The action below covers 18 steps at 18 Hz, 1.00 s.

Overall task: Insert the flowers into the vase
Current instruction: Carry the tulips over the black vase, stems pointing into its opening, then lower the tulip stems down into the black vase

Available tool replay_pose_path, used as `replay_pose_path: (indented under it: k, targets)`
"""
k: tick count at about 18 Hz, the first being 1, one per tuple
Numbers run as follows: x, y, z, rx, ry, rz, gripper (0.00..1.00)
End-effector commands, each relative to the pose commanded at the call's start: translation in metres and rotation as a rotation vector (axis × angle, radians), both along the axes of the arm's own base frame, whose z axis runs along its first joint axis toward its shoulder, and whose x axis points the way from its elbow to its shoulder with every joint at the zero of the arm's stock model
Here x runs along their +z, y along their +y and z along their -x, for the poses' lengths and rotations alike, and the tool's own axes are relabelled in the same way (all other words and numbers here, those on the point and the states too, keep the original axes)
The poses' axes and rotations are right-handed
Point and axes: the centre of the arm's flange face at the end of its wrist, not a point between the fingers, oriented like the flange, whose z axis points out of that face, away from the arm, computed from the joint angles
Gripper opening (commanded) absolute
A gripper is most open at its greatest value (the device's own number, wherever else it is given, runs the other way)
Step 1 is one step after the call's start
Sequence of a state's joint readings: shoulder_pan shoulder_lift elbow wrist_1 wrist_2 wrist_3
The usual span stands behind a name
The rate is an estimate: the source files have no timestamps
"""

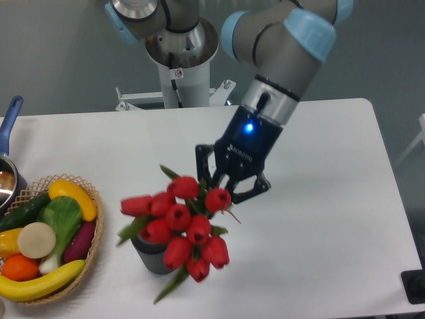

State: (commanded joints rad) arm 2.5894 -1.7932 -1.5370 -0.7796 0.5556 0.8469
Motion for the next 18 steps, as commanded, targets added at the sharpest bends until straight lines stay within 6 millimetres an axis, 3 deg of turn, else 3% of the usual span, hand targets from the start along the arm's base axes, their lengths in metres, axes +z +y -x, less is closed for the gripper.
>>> replay_pose_path:
  k: [4,6,9,13,18]
  targets:
    - [0.014,0.002,-0.009,-0.054,-0.033,-0.09,0.01]
    - [0.007,0.005,-0.015,-0.068,-0.046,-0.091,0.01]
    - [-0.011,0.027,-0.041,-0.126,-0.024,-0.106,0.01]
    - [-0.015,0.037,-0.051,-0.178,-0.04,-0.14,0.0]
    - [-0.034,0.047,-0.048,-0.189,-0.063,-0.128,0.01]
